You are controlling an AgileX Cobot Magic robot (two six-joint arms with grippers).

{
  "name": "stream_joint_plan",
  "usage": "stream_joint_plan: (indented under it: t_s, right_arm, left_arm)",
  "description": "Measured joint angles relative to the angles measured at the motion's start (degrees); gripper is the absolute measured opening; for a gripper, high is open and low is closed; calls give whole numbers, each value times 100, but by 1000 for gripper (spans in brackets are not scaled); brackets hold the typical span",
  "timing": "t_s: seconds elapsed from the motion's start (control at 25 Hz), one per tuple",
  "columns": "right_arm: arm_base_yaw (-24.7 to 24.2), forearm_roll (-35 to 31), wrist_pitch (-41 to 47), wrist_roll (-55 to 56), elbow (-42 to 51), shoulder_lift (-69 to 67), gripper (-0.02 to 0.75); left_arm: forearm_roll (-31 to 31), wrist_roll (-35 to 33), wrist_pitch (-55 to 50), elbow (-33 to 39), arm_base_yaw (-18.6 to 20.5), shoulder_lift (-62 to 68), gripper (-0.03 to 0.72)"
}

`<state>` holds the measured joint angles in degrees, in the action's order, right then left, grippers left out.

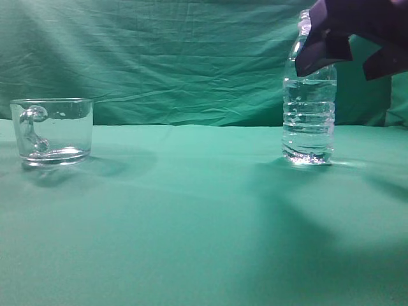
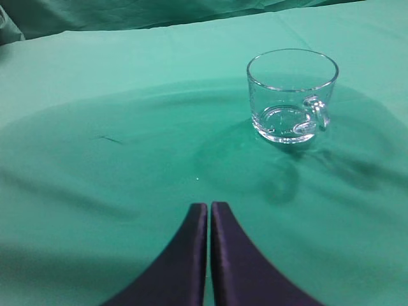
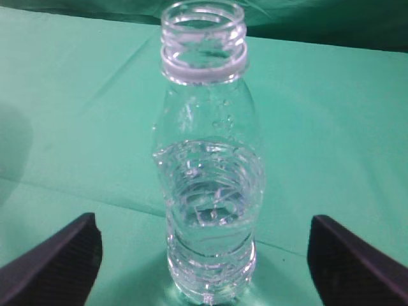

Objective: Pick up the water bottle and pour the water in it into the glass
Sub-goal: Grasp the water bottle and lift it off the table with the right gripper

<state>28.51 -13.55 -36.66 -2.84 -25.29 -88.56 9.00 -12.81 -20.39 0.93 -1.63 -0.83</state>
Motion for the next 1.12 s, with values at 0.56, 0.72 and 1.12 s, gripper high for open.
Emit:
stream_joint_plan:
  t_s: [0.56,0.72,1.12]
  right_arm:
    - [0,0,-1205,65,-643,-1431,601]
    - [0,0,-1535,222,-836,-1850,601]
    - [0,-11,-2063,298,-1083,-2421,561]
  left_arm:
    - [0,0,0,0,0,0,0]
    - [0,0,0,0,0,0,0]
    - [0,0,0,0,0,0,0]
